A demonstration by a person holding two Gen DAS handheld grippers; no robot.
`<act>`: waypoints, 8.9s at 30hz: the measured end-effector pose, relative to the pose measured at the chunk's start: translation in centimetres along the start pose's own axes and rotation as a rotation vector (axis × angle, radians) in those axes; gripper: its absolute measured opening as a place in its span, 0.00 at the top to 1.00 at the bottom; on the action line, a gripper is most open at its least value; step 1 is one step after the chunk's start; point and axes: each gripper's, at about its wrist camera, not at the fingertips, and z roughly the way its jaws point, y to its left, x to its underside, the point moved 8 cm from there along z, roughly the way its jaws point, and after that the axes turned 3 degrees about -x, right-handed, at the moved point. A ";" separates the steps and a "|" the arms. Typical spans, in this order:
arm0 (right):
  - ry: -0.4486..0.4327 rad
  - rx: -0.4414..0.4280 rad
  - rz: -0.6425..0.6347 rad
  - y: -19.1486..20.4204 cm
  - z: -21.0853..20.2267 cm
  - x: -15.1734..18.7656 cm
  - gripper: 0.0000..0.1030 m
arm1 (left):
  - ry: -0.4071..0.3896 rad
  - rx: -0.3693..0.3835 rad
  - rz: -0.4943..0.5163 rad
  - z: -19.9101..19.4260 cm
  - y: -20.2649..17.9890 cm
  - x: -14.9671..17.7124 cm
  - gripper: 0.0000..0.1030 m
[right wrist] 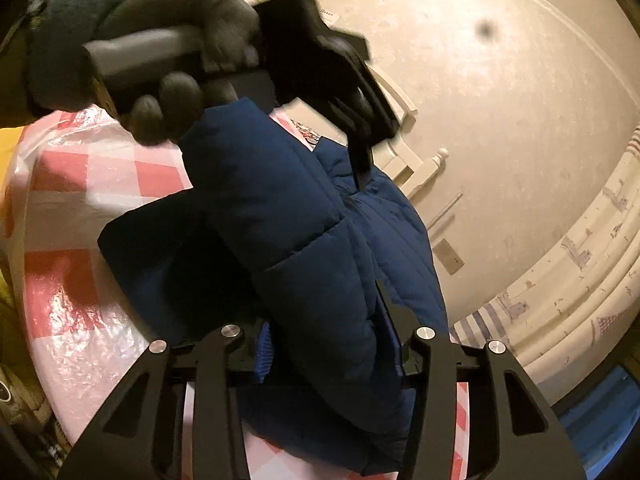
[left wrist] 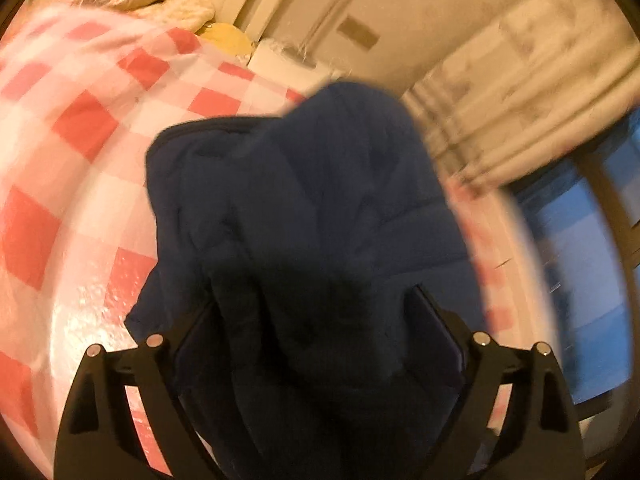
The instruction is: Fold large clothes
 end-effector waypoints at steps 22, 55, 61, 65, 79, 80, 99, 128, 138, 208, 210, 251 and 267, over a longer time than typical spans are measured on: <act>0.390 -0.131 0.586 -5.0 2.5 8.9 0.22 | -0.211 0.089 0.059 -10.1 0.7 2.4 0.94; 0.211 -0.199 0.336 3.7 0.7 -1.4 0.14 | -0.369 -0.058 0.114 -13.9 -2.9 -1.3 0.30; 0.204 -0.203 0.334 3.3 1.5 -1.1 0.14 | -0.184 -0.302 0.035 -1.4 3.5 -2.3 0.23; 0.185 -0.210 0.325 3.4 1.4 -1.3 0.14 | -0.180 -0.085 -0.056 1.3 7.0 -1.4 0.06; 0.154 -0.381 0.408 1.5 0.2 -1.9 0.12 | -0.202 -0.135 -0.054 -1.0 6.8 -0.8 0.12; 0.124 -0.434 0.464 0.2 -0.7 -2.0 0.12 | -0.218 -0.127 -0.068 -2.2 6.8 -0.5 0.13; 0.209 -0.880 1.255 -10.8 10.8 8.4 0.12 | -0.023 0.092 -0.138 -2.4 5.8 7.6 0.09; 0.131 -0.090 0.667 -8.2 0.4 2.0 0.15 | -0.366 -0.171 0.103 -4.9 -6.0 -1.9 0.02; 0.230 -0.099 0.331 0.6 2.5 1.7 0.17 | -0.160 -0.208 0.327 4.3 -14.0 -8.3 0.02; 0.275 -0.181 0.807 -16.4 4.7 10.7 0.12 | -0.180 -0.360 0.185 11.1 -7.8 -9.4 0.02; 0.244 -0.179 0.785 -15.8 2.7 9.9 0.12 | -0.236 -0.411 0.197 8.4 -8.0 -8.7 0.02; 0.087 0.001 0.868 -13.6 -13.3 7.6 0.05 | -0.588 -0.426 0.302 -14.1 -14.3 13.5 0.02; 0.081 0.002 0.867 -13.8 -13.5 7.4 0.05 | -0.589 -0.427 0.301 -14.2 -14.3 13.5 0.02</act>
